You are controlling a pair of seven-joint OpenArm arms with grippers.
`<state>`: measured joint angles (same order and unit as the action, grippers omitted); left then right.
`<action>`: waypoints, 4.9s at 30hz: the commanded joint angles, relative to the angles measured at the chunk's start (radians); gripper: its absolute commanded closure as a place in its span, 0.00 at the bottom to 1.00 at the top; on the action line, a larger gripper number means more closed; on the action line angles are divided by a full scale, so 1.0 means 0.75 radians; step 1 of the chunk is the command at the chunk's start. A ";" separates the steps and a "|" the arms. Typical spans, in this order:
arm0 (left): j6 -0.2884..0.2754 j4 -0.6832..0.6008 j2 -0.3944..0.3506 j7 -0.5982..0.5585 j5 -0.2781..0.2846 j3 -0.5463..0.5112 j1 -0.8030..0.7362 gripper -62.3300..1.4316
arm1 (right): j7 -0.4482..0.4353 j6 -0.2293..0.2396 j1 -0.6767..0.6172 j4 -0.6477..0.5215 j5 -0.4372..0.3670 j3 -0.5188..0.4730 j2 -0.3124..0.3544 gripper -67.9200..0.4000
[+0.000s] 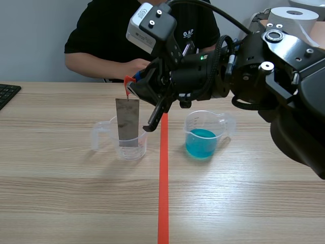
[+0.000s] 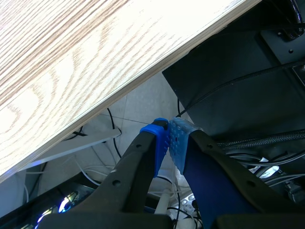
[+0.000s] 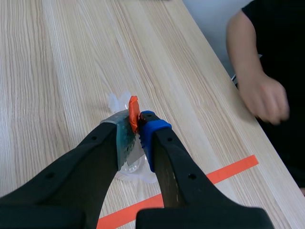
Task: Do the redox reaction experiment.
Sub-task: 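Raise the plate and point at it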
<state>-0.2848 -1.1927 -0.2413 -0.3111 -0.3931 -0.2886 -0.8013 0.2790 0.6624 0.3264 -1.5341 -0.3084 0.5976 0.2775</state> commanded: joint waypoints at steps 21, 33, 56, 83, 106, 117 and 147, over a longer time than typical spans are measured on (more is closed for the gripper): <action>-0.032 -0.004 -0.011 -0.013 0.010 0.003 -0.020 0.92 | 0.048 -0.015 0.031 -0.009 -0.143 -0.036 0.021 0.98; -0.032 -0.004 -0.011 -0.013 0.010 0.003 -0.020 0.92 | 0.223 -0.014 0.031 -0.183 -0.285 -0.156 0.021 0.98; -0.031 -0.005 -0.012 -0.081 0.010 0.003 -0.024 0.92 | 0.557 -0.014 0.013 -0.491 -0.710 -0.428 0.222 0.98; -0.022 -0.160 -0.142 -0.554 0.327 -0.022 -0.358 0.92 | 0.441 0.056 -0.114 -0.434 -0.836 -0.642 0.557 0.98; -0.023 -0.414 -0.170 -0.673 0.381 -0.022 -0.467 0.92 | 0.337 0.111 -0.113 -0.286 -0.815 -0.630 0.516 0.98; -0.044 -0.428 -0.170 -0.673 0.381 -0.022 -0.438 0.92 | 0.292 0.111 -0.109 -0.230 -0.754 -0.610 0.487 0.98; -0.047 -0.424 -0.170 -0.562 0.379 -0.022 -0.443 0.92 | 0.292 0.111 -0.106 -0.230 -0.755 -0.611 0.487 0.98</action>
<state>-0.3157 -1.5024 -0.3714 -0.7147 -0.1116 -0.2970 -1.1217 0.5201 0.7399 0.2207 -1.6989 -0.8612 0.1417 0.6315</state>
